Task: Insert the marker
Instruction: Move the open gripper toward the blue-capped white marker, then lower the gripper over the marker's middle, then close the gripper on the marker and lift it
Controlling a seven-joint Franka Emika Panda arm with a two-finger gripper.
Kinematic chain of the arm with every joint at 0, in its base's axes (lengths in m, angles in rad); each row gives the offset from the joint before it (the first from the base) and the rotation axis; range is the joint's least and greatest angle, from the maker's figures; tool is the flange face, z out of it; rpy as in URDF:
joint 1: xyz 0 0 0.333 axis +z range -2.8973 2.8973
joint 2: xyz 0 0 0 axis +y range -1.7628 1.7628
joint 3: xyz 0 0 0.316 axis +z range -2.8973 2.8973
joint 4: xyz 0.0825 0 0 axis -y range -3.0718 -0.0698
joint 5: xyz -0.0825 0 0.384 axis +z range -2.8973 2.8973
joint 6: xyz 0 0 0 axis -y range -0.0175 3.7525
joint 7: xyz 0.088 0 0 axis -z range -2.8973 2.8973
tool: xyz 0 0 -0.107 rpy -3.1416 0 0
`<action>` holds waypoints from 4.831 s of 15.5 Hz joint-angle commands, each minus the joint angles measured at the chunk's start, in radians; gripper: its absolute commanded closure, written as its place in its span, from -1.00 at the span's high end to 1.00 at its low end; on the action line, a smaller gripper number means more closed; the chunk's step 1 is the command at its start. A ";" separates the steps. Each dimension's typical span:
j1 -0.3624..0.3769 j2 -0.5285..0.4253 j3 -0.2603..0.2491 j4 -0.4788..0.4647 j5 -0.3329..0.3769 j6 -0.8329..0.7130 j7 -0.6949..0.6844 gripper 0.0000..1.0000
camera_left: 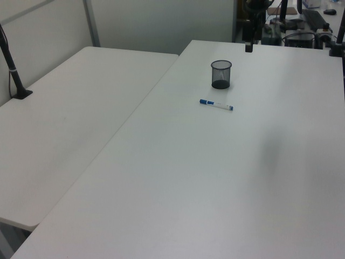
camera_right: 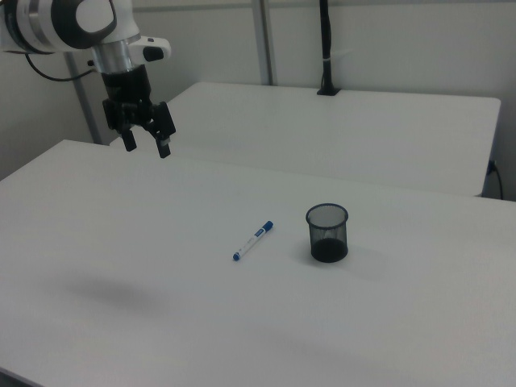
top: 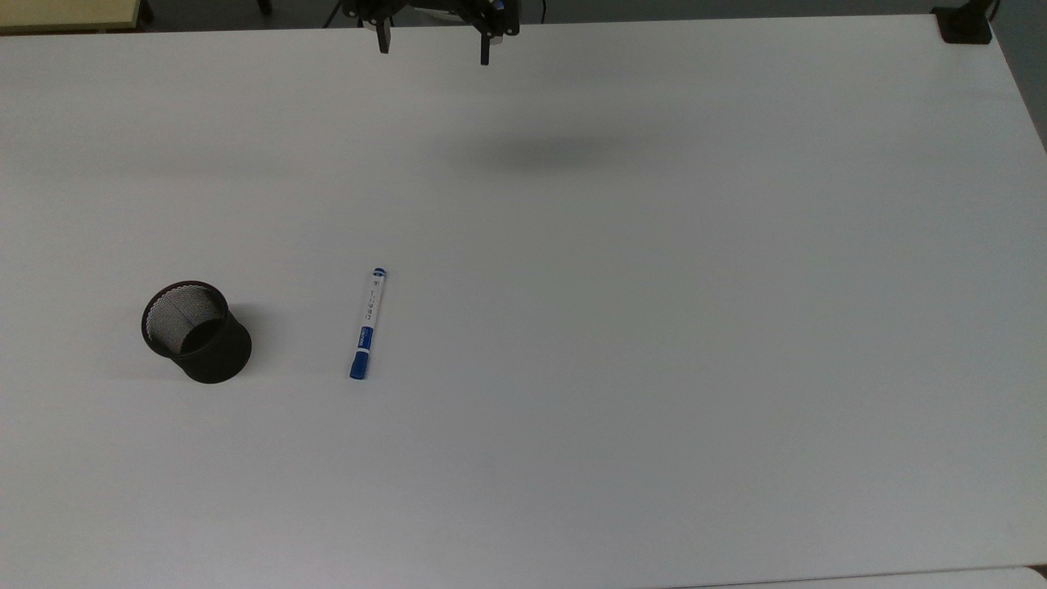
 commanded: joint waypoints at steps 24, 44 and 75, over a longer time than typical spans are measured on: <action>-0.046 0.111 -0.007 -0.027 -0.020 0.297 0.001 1.00; -0.140 0.522 -0.007 -0.020 -0.072 0.888 0.017 0.42; -0.153 0.565 -0.007 -0.046 -0.140 0.943 0.018 -0.72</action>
